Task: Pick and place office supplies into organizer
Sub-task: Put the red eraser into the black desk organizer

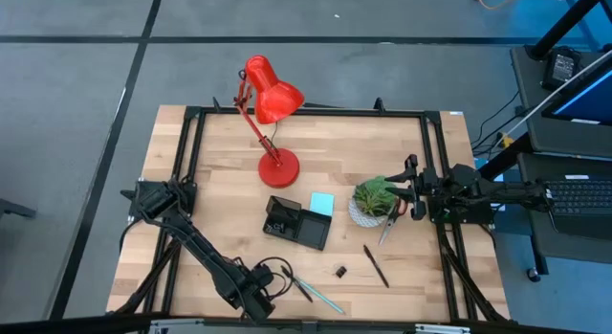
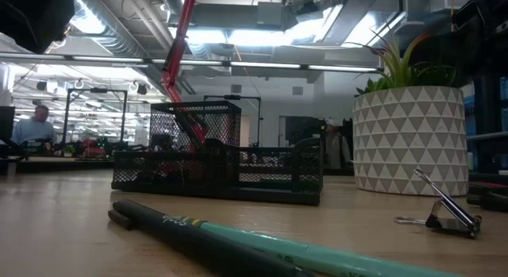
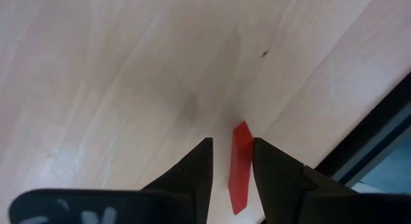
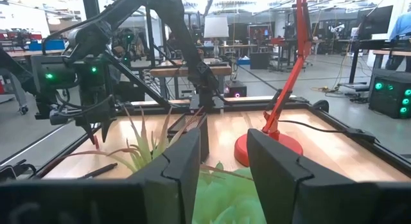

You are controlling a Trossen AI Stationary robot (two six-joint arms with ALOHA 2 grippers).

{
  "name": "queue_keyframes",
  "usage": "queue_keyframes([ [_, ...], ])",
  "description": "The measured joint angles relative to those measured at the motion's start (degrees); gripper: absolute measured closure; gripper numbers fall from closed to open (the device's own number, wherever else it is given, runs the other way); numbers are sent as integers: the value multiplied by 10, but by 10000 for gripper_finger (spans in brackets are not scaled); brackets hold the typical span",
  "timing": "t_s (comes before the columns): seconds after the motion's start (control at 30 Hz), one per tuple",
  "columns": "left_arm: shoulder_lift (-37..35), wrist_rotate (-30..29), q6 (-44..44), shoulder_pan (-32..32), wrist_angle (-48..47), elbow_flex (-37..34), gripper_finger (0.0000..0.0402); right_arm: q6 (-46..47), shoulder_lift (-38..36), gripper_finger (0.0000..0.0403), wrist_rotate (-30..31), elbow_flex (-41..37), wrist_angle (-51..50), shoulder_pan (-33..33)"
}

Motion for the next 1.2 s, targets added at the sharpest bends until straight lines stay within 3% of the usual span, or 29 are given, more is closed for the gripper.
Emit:
queue_keyframes([
  [0.37,17,20,29,1,15,0,354,0,0,271,0,0,-1,0],
  [0.57,8,20,90,9,1,0,389,0,0,271,0,0,0,0],
  [0.77,-20,-45,157,23,-71,2,389,0,0,271,0,0,3,0],
  [0.97,-50,-201,244,53,-168,2,389,0,0,271,0,0,7,0],
  [1.07,-53,-282,297,79,-174,2,389,0,0,271,0,0,7,0],
  [1.2,-53,-321,376,116,-147,-9,389,0,0,271,0,0,7,0],
])
